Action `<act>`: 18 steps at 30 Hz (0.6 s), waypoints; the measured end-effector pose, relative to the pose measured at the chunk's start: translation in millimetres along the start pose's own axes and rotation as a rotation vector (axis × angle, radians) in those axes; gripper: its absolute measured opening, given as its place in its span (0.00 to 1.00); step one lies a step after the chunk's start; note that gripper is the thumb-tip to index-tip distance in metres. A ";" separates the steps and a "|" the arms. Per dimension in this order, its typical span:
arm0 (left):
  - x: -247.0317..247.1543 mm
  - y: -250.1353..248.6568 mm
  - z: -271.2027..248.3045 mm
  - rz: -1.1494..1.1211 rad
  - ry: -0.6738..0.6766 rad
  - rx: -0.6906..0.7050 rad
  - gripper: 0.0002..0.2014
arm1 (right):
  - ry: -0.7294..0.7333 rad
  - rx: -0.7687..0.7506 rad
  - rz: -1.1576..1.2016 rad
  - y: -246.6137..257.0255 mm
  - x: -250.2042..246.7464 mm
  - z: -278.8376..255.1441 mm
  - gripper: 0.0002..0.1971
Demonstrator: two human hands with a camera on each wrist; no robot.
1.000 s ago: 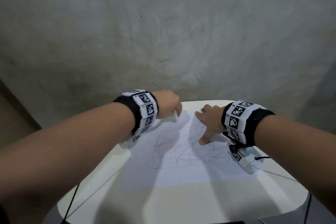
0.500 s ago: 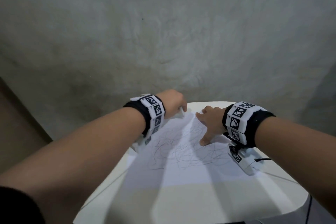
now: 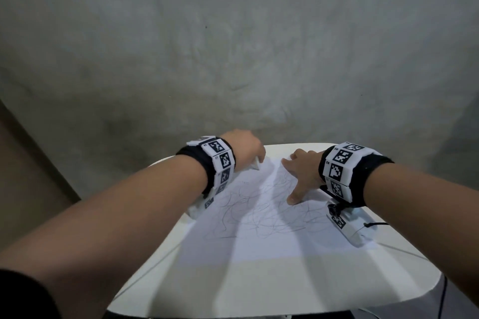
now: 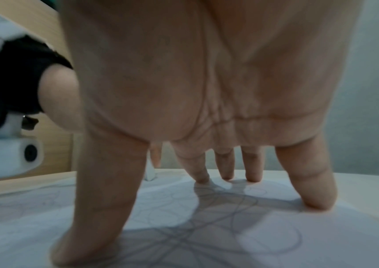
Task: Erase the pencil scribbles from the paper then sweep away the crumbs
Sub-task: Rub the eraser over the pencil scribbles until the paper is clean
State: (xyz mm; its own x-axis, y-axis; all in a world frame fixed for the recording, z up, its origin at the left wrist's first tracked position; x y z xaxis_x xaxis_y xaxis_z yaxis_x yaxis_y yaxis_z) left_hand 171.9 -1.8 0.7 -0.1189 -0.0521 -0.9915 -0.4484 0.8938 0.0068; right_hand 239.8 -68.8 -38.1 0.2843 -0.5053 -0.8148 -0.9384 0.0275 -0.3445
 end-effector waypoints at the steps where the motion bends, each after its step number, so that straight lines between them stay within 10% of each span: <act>1: 3.4 1.0 -0.6 0.014 -0.003 0.003 0.13 | -0.007 0.001 0.004 -0.3 0.4 0.1 0.48; 7: 14.9 20.2 -22.8 -0.024 0.189 0.002 0.15 | -0.018 -0.005 0.025 -1.2 0.3 -0.2 0.49; 12: -6.7 5.5 -2.7 0.019 -0.041 0.039 0.12 | -0.021 0.006 0.025 -1.6 0.7 0.0 0.47; 18: 12.8 27.0 -16.6 -0.006 0.129 0.012 0.16 | -0.025 0.003 0.028 -2.8 0.5 -0.8 0.49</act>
State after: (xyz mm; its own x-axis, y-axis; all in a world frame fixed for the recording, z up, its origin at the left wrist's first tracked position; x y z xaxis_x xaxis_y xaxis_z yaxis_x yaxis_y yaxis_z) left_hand 143.6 14.3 -9.7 -0.2298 -0.1135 -0.9666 -0.4389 0.8985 -0.0011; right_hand 242.5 -69.8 -37.2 0.2628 -0.4828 -0.8354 -0.9454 0.0441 -0.3229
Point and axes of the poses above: each hand's wrist, its own z-axis towards the middle knuckle, its own x-axis out of the palm, y = z × x, the point moved 10 cm from there along z, towards the middle knuckle, and after that the axes turned 7 degrees about -z, right-handed, at the moved point
